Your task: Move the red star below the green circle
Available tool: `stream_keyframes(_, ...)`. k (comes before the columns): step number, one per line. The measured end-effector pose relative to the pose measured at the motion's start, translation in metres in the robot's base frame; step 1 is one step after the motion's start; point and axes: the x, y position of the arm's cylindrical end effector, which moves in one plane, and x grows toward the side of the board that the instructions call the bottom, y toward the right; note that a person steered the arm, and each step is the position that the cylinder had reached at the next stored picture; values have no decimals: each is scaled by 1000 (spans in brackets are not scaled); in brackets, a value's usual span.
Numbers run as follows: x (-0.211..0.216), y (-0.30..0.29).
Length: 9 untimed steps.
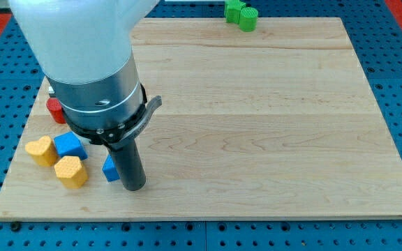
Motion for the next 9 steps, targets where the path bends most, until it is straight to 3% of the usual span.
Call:
stream_keyframes(1, -4, 0)
stream_keyframes(2, -63, 31)
stream_keyframes(4, -117, 28)
stream_keyframes(5, -109, -58)
stream_keyframes(7, -101, -92)
stream_keyframes(9, -104, -169)
